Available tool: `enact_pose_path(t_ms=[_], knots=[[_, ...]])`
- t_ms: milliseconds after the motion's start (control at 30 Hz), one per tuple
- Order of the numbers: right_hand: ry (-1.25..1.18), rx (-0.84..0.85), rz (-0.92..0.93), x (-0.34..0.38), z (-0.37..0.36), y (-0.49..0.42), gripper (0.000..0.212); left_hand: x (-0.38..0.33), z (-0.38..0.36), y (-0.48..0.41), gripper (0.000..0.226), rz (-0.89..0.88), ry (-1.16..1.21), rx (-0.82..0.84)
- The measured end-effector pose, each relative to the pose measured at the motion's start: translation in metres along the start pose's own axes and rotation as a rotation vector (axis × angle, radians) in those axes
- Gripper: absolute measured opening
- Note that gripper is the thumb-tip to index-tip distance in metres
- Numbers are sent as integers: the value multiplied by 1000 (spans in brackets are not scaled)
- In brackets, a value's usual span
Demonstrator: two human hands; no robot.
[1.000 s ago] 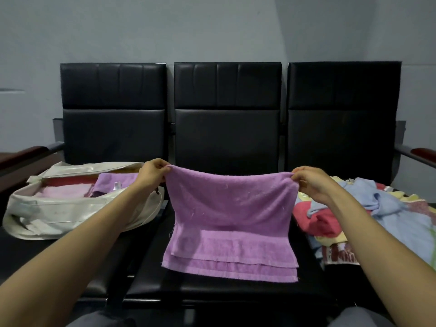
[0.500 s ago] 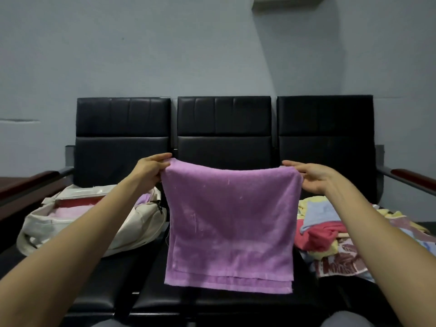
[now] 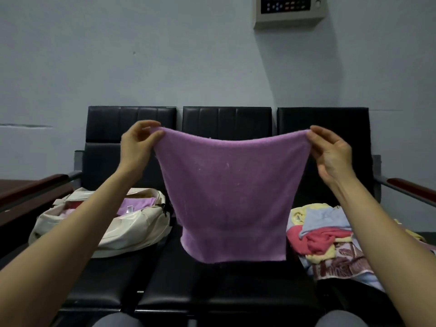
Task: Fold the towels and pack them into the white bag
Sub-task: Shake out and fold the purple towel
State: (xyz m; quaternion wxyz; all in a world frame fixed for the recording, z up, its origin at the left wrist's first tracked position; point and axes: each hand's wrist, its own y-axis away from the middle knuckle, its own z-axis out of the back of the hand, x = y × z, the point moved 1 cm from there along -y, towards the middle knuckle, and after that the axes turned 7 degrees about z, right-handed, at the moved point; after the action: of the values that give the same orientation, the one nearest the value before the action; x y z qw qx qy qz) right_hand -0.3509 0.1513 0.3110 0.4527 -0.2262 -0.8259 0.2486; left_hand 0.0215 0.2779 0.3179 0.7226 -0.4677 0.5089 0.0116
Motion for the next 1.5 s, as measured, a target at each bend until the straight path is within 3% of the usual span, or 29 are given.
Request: enact_pose_path(t_ms=[133,233,433,533,667,933,1167,1333,1500], knots=[[30,-10,116,4,-5,-5,15,-3,5,-11,16,-68,-17,-38],[106,-26,132,-7,-6,-12,14,7,-3,-24,31,-3,-54,-69],[334,-91,-80,-88,22,-34,14,84,-44,-52,33,376,-137,87],[429,-100,-219,-142,45,-39,15,138,-69,-51,21,507,-136,138],[480,-110,-342,-197,66,-34,16,196,-95,-44,22,632,-129,153],[631,81,-453,-232,90,-4,27,242,-100,1,19,818,-98,185],[783,219,-673,-233,112,65,19,260,-66,78,9,1070,-209,350],[854,392,-875,-214,132,102,6,268,-48,112,8,1060,-373,507],[1030,625,-1017,-210,146,115,9,273,-47,130,19,1071,-537,605]])
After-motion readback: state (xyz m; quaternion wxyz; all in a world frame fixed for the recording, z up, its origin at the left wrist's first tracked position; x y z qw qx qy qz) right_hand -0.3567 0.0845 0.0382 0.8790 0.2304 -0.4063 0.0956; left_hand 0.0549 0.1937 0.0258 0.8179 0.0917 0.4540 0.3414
